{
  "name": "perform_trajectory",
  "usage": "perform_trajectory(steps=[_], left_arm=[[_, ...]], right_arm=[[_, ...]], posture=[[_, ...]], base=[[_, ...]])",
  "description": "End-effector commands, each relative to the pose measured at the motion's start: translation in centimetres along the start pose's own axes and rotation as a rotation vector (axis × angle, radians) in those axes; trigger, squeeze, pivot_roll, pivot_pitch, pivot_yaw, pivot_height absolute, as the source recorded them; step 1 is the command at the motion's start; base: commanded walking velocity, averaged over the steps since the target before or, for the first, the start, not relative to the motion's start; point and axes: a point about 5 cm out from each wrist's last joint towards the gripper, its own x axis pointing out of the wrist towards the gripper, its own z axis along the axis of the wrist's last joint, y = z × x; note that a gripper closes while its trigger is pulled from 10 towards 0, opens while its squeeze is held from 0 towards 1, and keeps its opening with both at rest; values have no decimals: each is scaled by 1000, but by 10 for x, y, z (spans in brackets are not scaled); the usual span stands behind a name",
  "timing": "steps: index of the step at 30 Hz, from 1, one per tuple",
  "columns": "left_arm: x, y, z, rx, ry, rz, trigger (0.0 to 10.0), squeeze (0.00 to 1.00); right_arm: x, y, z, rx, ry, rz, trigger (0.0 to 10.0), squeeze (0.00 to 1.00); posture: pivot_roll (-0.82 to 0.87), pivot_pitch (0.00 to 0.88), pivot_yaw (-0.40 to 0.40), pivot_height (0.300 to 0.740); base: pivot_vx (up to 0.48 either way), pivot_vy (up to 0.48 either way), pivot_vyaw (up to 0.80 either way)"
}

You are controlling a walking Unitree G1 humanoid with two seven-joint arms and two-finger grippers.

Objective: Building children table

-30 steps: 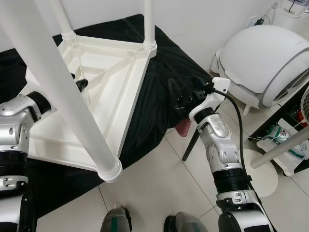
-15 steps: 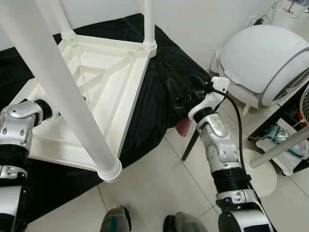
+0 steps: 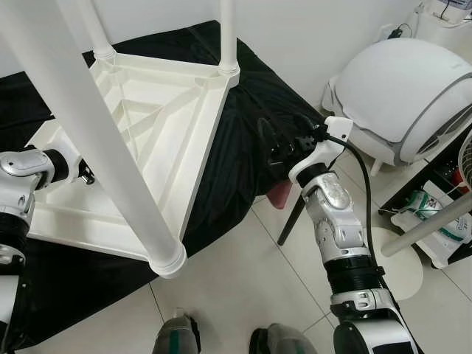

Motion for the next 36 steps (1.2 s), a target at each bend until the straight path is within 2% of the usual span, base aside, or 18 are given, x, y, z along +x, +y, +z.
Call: perform_trajectory(steps=[1, 2, 3, 5, 11, 17, 20, 27, 29, 30, 32, 36], left_arm=[[3, -2, -4, 45, 47, -27, 10000, 0], [9, -3, -3, 80, 76, -43, 10000, 0], [9, -3, -3, 80, 76, -43, 10000, 0], [18, -8, -4, 147, 130, -77, 10000, 0], [26, -13, -5, 210, 188, -86, 10000, 0], [29, -14, -4, 225, 198, -85, 10000, 0], [32, -13, -7, 255, 252, -69, 10000, 0], [33, -13, -8, 251, 279, -78, 10000, 0], [35, -16, -8, 263, 301, -103, 8196, 0], [35, -16, -8, 263, 301, -103, 8196, 0], [37, -19, -7, 286, 312, -129, 0, 0], [39, -20, -5, 286, 313, -136, 0, 0]], right_arm=[[0, 3, 2, -4, -9, 22, 10000, 0], [0, 5, 3, -2, -10, 38, 10000, 0], [0, 5, 3, -2, -10, 38, 10000, 0], [-5, 15, 0, -19, 14, 116, 10000, 0], [-20, 33, -13, -33, 94, 259, 10000, 0], [-25, 36, -17, -41, 128, 300, 10000, 0], [-35, 35, -23, -79, 178, 336, 10000, 0], [-38, 37, -23, -78, 185, 340, 10000, 0], [-38, 37, -23, -79, 185, 335, 10000, 0], [-38, 37, -23, -79, 185, 335, 10000, 0], [-39, 38, -23, -77, 183, 328, 10000, 0], [-40, 39, -23, -75, 183, 320, 10000, 0]], posture=[[9, 80, 47, 740], [7, 80, 49, 740], [7, 80, 49, 740], [-3, 86, 56, 740], [-20, 94, 69, 740], [-24, 95, 72, 740], [-34, 96, 81, 740], [-40, 93, 88, 740], [-44, 94, 100, 740], [-44, 94, 100, 740], [-50, 98, 110, 740], [-52, 101, 112, 740]], base=[[0, 0, 0], [0, 0, 0], [0, 0, 0], [0, 0, 0], [0, 0, 0], [0, 0, 0], [0, 0, 0], [0, 0, 0], [0, 0, 0], [0, 0, 0], [0, 0, 0], [0, 0, 0]])
